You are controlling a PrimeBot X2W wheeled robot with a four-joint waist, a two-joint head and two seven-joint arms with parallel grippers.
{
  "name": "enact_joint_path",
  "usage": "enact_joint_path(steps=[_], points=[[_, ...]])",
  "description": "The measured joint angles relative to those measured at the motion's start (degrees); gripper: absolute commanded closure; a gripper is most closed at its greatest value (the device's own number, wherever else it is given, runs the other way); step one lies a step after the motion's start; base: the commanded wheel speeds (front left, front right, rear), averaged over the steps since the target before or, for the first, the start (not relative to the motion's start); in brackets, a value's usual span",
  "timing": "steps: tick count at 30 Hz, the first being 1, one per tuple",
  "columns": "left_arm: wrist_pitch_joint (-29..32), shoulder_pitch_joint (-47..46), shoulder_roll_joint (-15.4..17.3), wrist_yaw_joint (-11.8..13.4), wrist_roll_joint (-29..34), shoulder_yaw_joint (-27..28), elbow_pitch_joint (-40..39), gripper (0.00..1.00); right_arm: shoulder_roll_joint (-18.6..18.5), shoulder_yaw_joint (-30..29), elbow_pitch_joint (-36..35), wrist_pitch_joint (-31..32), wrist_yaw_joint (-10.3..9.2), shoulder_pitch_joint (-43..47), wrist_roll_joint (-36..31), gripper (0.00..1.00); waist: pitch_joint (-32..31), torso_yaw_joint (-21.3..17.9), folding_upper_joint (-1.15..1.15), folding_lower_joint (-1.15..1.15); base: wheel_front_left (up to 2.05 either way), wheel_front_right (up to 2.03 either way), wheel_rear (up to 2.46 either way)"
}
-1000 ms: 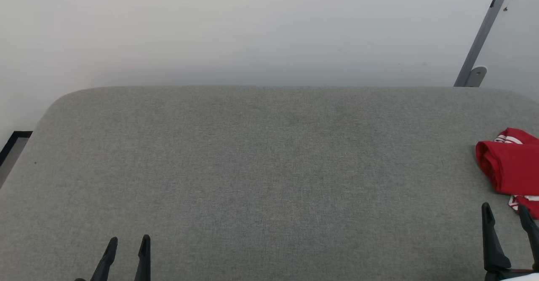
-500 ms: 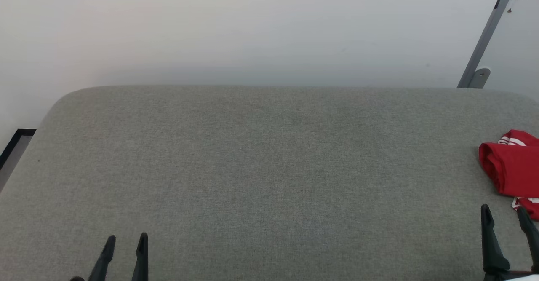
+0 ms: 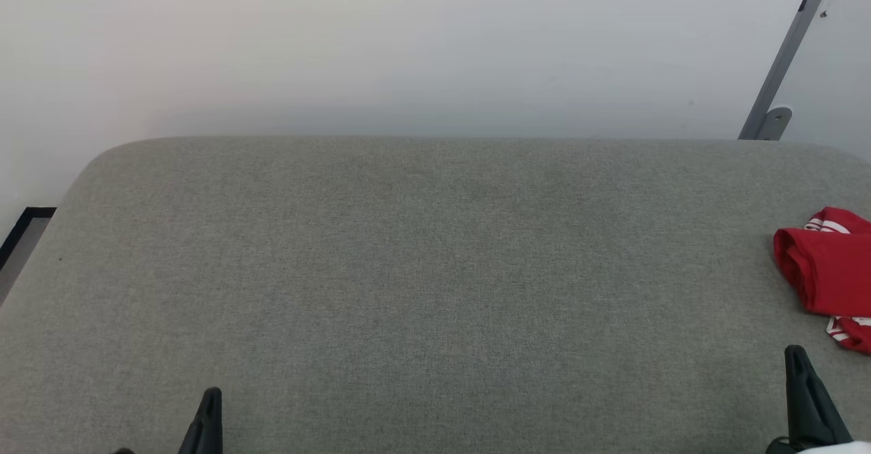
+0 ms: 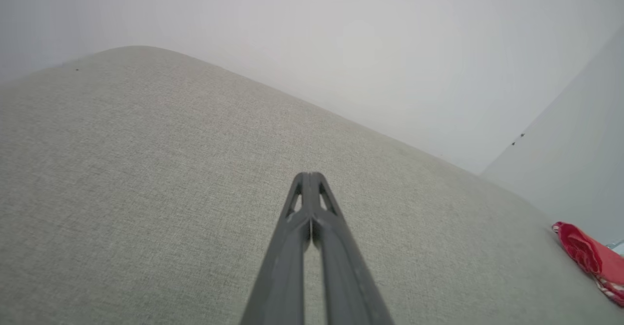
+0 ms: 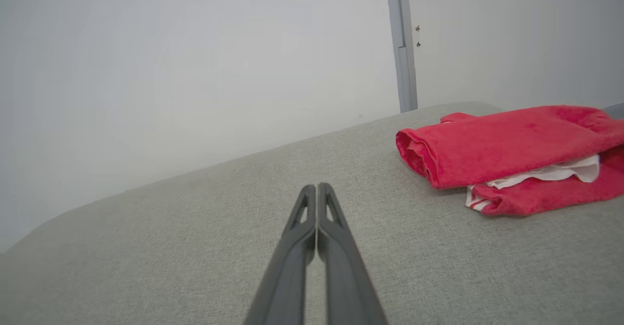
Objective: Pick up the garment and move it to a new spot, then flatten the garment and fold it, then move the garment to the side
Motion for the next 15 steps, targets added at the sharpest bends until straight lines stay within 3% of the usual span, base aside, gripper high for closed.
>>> enact_joint_path(steps=[15], points=[[3.3,-4.0,-0.8,0.0,-12.5,1.1,2.0,1.0,1.2,0.6,1.3,3.6,0.0,-3.1,13.2,1.0,0.4,-0.3,0.0,0.0,0.0,0.0,0.0]])
